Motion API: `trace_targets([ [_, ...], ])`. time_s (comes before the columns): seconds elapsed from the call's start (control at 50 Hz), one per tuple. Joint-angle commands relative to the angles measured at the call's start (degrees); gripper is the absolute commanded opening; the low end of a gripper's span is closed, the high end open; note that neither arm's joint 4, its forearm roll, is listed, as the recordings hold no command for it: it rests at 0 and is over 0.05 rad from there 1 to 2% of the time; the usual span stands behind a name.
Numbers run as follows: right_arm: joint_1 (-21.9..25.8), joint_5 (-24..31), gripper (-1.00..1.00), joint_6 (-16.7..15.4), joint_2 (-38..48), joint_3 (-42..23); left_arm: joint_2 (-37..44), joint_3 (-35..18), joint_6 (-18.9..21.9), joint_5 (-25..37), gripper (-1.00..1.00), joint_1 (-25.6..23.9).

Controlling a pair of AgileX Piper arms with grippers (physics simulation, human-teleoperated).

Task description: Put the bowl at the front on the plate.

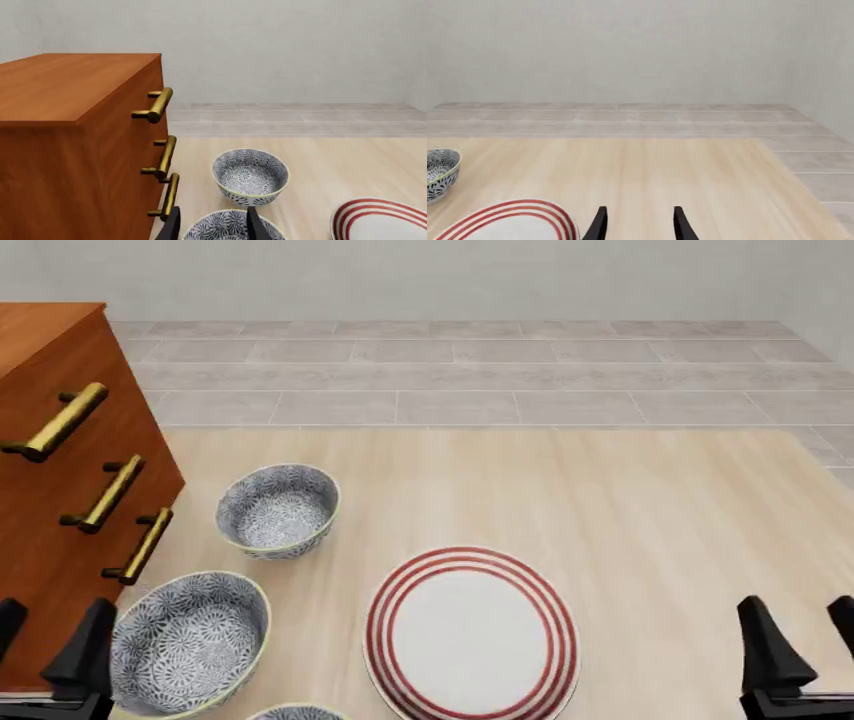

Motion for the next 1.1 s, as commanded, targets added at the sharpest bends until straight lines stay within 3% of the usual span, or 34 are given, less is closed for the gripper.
trace_targets([
  [0.02, 0.5, 1.6, 1.0, 0.3, -1.4, -0.4, 0.3, -0.1, 0.0, -0.1, 1.0, 0.0],
  [0.26, 1.6, 2.1, 1.0, -0.3, -1.3, -0.8, 0.3, -0.1, 0.0, -0.1, 1.0, 0.0],
  [0.32, 4.5, 2.8, 1.0, -0.6, -1.1, -2.0, 0.3, -0.1, 0.0, -0.1, 1.0, 0.0],
  [0.36, 5.7, 1.5, 1.0, -2.6, 1.5, -2.4, 0.3, -0.1, 0.0, -0.1, 1.0, 0.0],
  [0.38, 6.9, 1.0, 1.0, -1.3, 2.7, -2.9, 0.3, -0.1, 0.0, -0.1, 1.0, 0.0],
  [0.48, 8.2, -0.9, 1.0, -2.0, 9.9, -6.4, 0.3, -0.1, 0.0, -0.1, 1.0, 0.0],
  [0.6, 13.3, 3.7, 1.0, -4.1, 10.7, -11.2, 0.3, -0.1, 0.0, -0.1, 1.0, 0.0],
  [0.72, 16.4, 8.8, 1.0, -2.3, 12.2, -16.5, 0.3, -0.1, 0.0, -0.1, 1.0, 0.0],
  [0.78, 18.3, 10.2, 1.0, -3.0, 15.2, -18.1, 0.3, -0.1, 0.0, -0.1, 1.0, 0.0],
  [0.8, 21.4, 10.6, 1.0, -0.5, 15.7, -18.8, 0.3, -0.2, 0.0, -0.1, 1.0, 0.0],
  [0.82, 20.9, 11.3, 1.0, -1.9, 15.2, -19.3, 0.3, -0.1, 0.0, -0.1, 1.0, 0.0],
  [0.9, 24.7, 13.0, 1.0, -2.2, 16.6, -21.9, 0.3, -0.1, 0.0, -0.1, 1.0, 0.0],
  [0.96, 27.0, 13.4, 1.0, 0.1, 20.1, -23.3, 0.3, -0.1, 0.0, -0.1, 1.0, 0.0],
  [1.02, 29.9, 14.3, 1.0, -0.3, 21.5, -24.7, 0.3, -0.1, 0.0, -0.1, 1.0, 0.0],
  [1.04, 31.6, 14.7, 1.0, -0.9, 25.5, -25.7, 0.3, -0.1, 0.0, -0.1, 1.0, 0.0],
  [1.06, 33.0, 14.7, 1.0, 1.4, 25.2, -26.2, 0.3, -0.1, 0.0, -0.1, 1.0, 0.0],
  [1.1, 34.1, 15.1, 1.0, -0.3, 26.9, -27.4, 0.3, -0.1, 0.0, -0.1, 1.0, 0.0],
])
